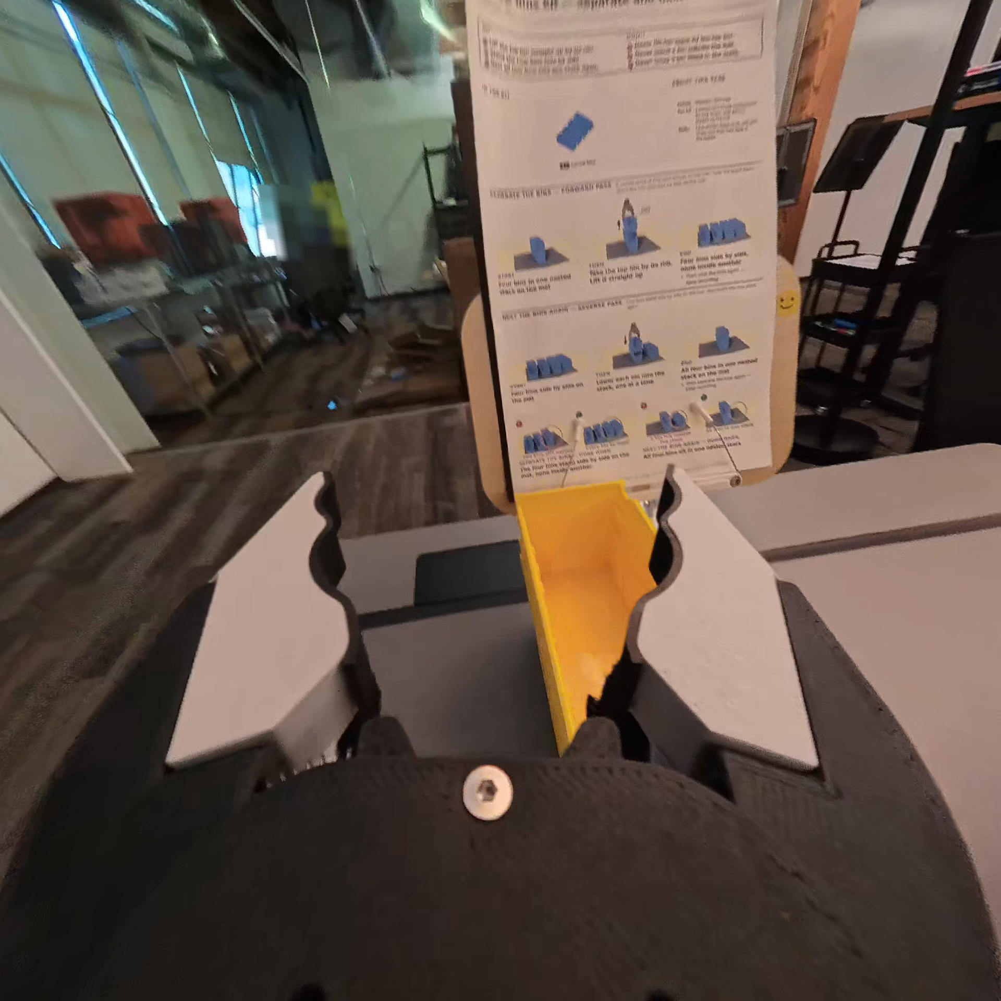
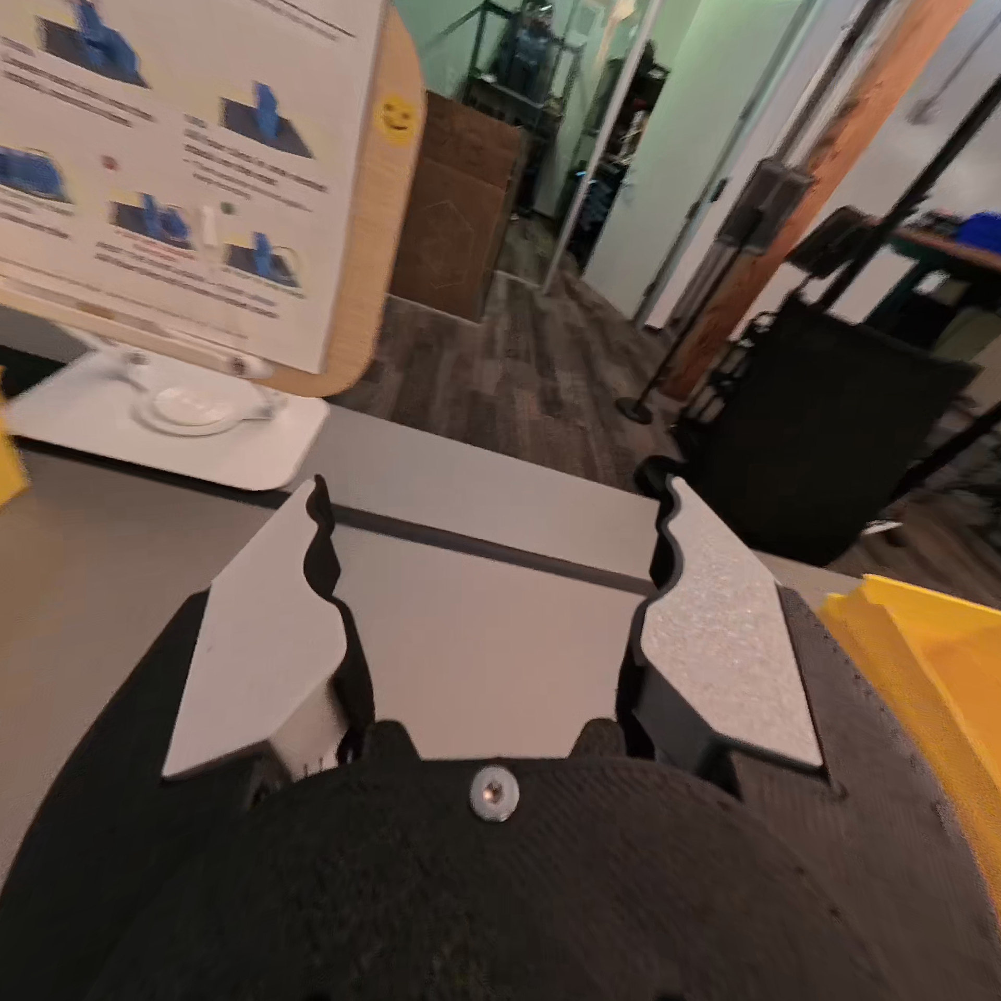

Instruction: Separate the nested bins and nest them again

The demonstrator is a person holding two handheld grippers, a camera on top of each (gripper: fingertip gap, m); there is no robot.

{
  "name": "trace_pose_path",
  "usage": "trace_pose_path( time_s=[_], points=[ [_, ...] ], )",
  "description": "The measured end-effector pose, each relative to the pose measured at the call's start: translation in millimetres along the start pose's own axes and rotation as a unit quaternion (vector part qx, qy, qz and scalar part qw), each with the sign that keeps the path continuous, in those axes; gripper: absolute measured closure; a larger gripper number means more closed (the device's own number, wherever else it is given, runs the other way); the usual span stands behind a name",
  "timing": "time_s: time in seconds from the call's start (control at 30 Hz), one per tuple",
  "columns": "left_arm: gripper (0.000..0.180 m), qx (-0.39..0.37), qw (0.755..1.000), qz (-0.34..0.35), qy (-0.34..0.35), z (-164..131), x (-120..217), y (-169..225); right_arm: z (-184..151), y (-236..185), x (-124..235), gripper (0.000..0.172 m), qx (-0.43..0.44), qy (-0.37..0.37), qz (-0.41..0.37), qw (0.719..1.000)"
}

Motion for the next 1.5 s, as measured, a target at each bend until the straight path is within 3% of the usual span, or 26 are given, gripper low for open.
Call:
trace_pose_path(
  time_s=[0.1, 0.23, 0.5, 0.67, 1.03, 1.13, 1.27, 1.33, 1.5],
  points=[
    [0.064, 0.019, 1.000, -0.002, -0.006, 1, 4, -16, 15, -32, 11, 0.051, -0.065, -0.010, 0.104, 0.992],
    [0.066, 0.047, 0.999, -0.002, 0.017, 8, 21, -38, 61, -92, 22, 0.049, -0.162, -0.007, 0.279, 0.947],
    [0.072, 0.093, 0.995, -0.033, 0.026, 9, 40, -62, 152, -150, 31, 0.048, -0.160, -0.036, 0.375, 0.913],
    [0.072, 0.111, 0.993, -0.047, 0.021, 8, 42, -69, 177, -166, 40, 0.048, -0.139, -0.043, 0.374, 0.916],
    [0.075, 0.137, 0.988, -0.065, 0.028, 9, 47, -78, 175, -189, 22, 0.048, -0.167, -0.097, 0.385, 0.902],
    [0.075, 0.138, 0.987, -0.070, 0.032, 10, 48, -76, 182, -215, 3, 0.043, -0.175, -0.169, 0.400, 0.884],
    [0.077, 0.147, 0.984, -0.093, 0.030, 10, 47, -71, 180, -248, -27, 0.042, -0.122, -0.284, 0.362, 0.879],
    [0.078, 0.156, 0.982, -0.108, 0.023, 9, 46, -69, 175, -263, -33, 0.041, -0.105, -0.340, 0.357, 0.864],
    [0.078, 0.157, 0.982, -0.101, 0.017, 7, 44, -72, 165, -282, -44, 0.041, -0.071, -0.403, 0.321, 0.854]
  ],
)
Point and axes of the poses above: each gripper's, where its closed fingertips meet, x back along the fingers, z out of its top, y = z × x across the jaws, the point moved 7 cm from there along x, back along the fingers, and after that the axes turned 13 degrees about x, right-handed, at the moved point
